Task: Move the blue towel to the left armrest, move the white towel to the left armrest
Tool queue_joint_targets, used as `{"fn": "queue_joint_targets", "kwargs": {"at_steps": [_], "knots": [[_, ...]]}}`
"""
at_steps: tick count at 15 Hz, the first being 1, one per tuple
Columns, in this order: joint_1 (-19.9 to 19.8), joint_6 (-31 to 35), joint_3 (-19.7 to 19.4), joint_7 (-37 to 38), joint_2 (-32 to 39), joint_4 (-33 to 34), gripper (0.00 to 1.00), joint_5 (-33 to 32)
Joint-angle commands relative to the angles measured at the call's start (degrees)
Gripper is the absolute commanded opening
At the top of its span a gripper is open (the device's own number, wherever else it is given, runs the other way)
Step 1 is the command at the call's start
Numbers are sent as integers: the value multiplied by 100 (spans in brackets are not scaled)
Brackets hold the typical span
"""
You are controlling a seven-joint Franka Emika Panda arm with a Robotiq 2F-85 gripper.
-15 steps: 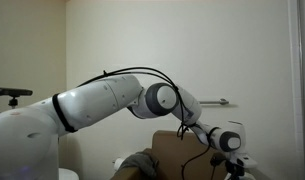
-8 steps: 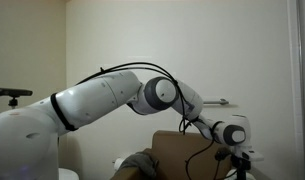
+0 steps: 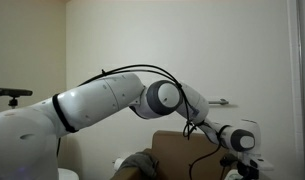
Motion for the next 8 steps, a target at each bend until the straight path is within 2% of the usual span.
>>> {"fn": "queue_joint_targets", "kwargs": {"at_steps": [1,2,3,8], "knots": [[-85,227,80,148,329,372,100,197],[-73,312,79,140,378,413,75,207],[-64,396,85,146,402,427,73,214],[-35,526,102,119,299,349,41,222]]}}
